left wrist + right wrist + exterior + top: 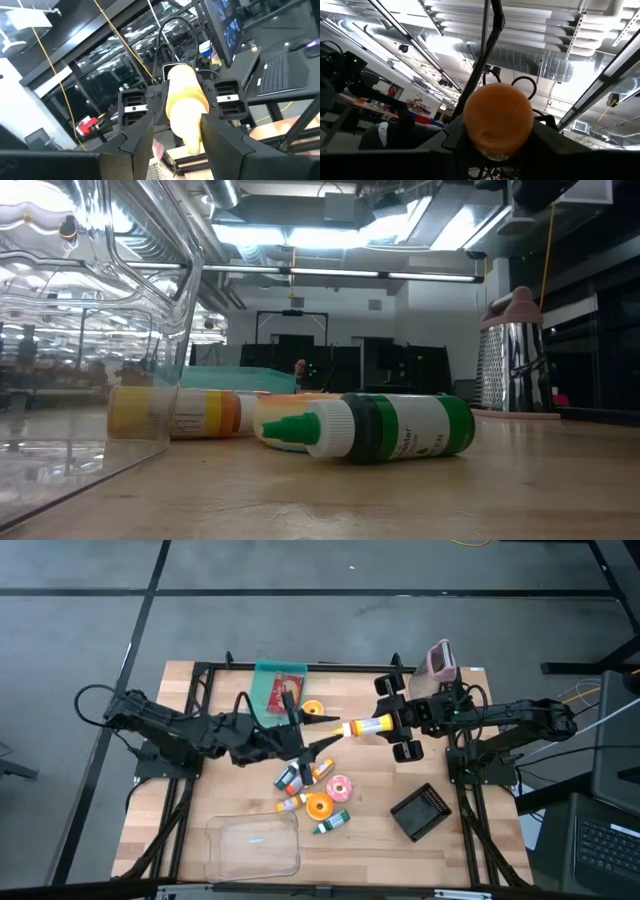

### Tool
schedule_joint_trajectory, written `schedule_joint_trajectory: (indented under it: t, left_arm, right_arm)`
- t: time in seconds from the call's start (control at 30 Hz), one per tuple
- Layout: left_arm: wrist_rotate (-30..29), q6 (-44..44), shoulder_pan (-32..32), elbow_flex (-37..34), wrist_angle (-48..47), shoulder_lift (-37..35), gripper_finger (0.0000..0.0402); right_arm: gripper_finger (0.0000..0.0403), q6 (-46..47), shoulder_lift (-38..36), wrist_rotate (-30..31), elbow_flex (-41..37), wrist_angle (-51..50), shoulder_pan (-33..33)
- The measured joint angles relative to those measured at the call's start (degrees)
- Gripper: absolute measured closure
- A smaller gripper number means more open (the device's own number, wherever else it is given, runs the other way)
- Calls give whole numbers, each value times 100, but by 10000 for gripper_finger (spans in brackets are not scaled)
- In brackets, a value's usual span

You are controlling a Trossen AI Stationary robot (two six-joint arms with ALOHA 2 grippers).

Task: Pick & Place Food Item
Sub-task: Put the top left yellow food coloring bottle into the transparent bin

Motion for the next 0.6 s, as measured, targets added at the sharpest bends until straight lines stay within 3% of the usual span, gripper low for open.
schedule_joint_trajectory:
  t: [0.2, 0.6]
  left_arm:
    - [111, 41, 183, 0, -72, 2, 245]
    - [1135, -123, 456, 0, -74, 48, 242]
  right_arm:
    - [271, 2, 0, -61, 0, 256, 0]
    - [268, 88, -2, -152, 0, 285, 6]
